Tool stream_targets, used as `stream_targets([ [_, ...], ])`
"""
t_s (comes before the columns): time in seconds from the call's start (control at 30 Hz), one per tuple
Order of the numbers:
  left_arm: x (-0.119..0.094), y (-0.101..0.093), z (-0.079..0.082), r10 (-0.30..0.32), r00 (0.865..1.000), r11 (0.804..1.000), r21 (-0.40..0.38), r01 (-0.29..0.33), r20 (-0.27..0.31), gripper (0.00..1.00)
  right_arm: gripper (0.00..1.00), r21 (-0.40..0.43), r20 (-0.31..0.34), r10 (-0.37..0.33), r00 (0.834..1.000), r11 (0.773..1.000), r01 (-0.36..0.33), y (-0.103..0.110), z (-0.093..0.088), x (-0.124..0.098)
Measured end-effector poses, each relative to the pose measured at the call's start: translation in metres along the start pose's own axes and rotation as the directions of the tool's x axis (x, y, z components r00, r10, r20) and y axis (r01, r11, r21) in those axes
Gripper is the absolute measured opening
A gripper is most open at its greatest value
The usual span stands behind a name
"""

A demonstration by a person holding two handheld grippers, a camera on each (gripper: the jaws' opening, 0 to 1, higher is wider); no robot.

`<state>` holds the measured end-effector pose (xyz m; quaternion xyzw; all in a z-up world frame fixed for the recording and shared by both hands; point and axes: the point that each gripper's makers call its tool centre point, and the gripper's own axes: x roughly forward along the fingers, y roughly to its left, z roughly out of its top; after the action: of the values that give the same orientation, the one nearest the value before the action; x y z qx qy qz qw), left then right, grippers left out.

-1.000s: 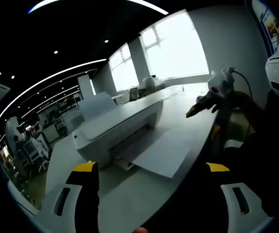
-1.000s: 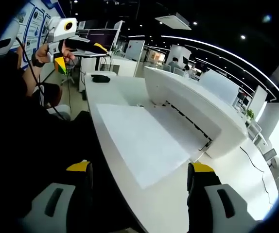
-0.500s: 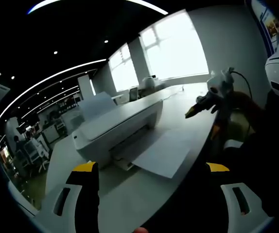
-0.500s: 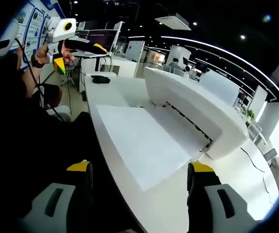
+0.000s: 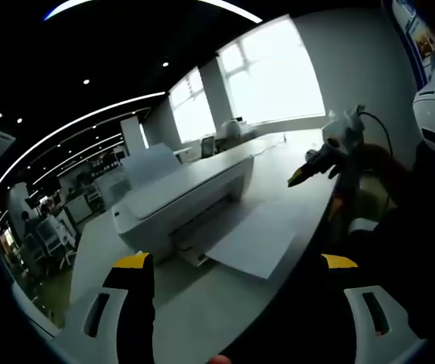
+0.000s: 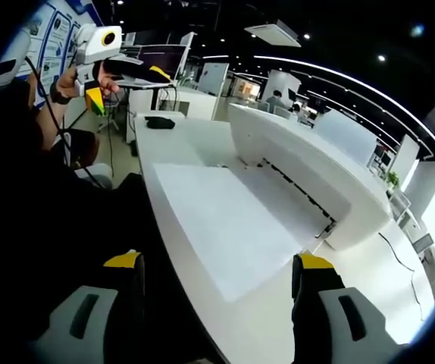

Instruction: Remove the paper from the printer output slot and place it on top of the printer

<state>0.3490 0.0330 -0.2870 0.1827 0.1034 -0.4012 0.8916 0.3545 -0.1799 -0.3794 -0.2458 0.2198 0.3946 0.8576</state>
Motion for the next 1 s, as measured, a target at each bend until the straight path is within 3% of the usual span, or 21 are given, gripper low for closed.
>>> stream_targets([
  [1.0, 0.002, -0.003, -0.001, -0.006, 1.000, 1.000, -0.001, 0.006, -0.002, 0.91, 0.74, -0.020, -0.015, 0.040, 0.999, 0.999, -0.040, 0.014, 0.000, 0.013],
])
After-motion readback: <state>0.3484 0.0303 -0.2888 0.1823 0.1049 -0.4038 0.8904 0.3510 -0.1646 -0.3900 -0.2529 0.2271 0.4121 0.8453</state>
